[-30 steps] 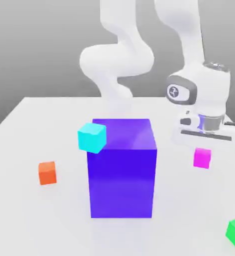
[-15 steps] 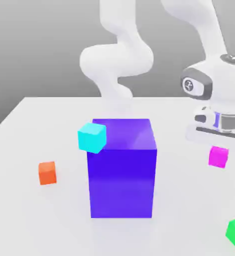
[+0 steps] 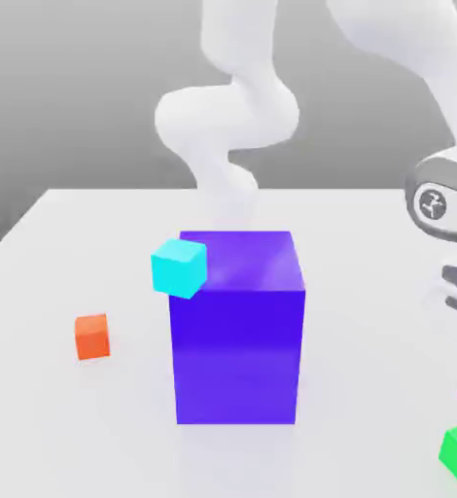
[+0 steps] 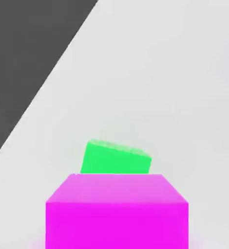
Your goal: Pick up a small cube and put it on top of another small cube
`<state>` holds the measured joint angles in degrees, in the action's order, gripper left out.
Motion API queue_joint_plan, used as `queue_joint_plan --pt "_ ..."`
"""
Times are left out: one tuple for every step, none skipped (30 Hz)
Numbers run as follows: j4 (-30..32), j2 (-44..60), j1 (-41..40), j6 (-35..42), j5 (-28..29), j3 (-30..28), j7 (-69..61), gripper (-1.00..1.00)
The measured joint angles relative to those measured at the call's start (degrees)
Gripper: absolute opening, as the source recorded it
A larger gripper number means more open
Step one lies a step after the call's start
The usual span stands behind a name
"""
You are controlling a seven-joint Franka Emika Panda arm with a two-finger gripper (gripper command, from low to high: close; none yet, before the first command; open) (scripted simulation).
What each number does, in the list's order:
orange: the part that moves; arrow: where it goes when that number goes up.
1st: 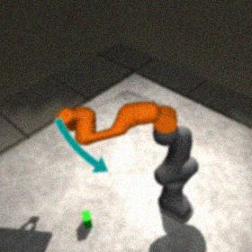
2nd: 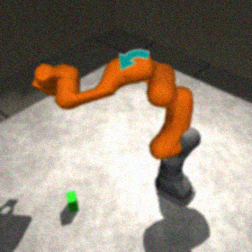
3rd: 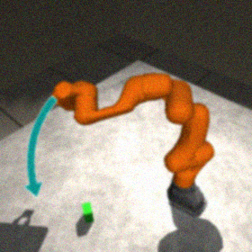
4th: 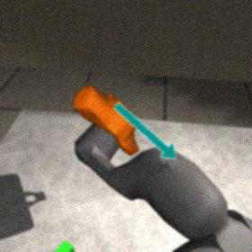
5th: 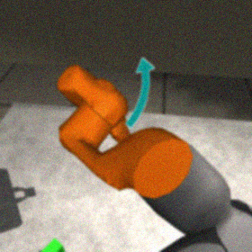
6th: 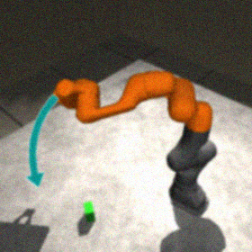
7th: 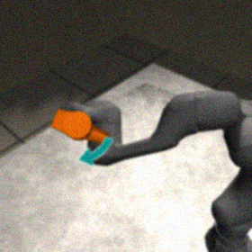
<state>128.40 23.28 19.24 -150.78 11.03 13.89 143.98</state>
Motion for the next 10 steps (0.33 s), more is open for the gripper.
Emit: queue_joint_plan --pt "0.0 0.0 0.0 0.0 0.0 0.0 0.0 1.0" --pt "0.0 0.0 0.0 0.0 0.0 0.0 0.0 1.0" --pt "0.0 0.0 0.0 0.0 0.0 0.0 0.0 1.0" --pt "0.0 0.0 0.0 0.0 0.0 0.0 0.0 1.0" --pt "0.0 0.0 0.0 0.0 0.0 0.0 0.0 1.0" --pt "-0.12 1.02 0.32 -0.81 0.49 -0.43 0.37 1.0" --pt "-0.11 0.47 0.16 -0.27 0.23 -0.25 0.2 1.0" --pt "-0.03 -0.85 -0.22 0.94 -0.37 0.22 -0.21 1.0" --pt "0.09 -2.55 -0.56 2.46 -1.27 0.71 -0.83 1.0" --pt "0.23 -4.43 -0.92 4.16 -2.21 1.24 -1.5 1.0"
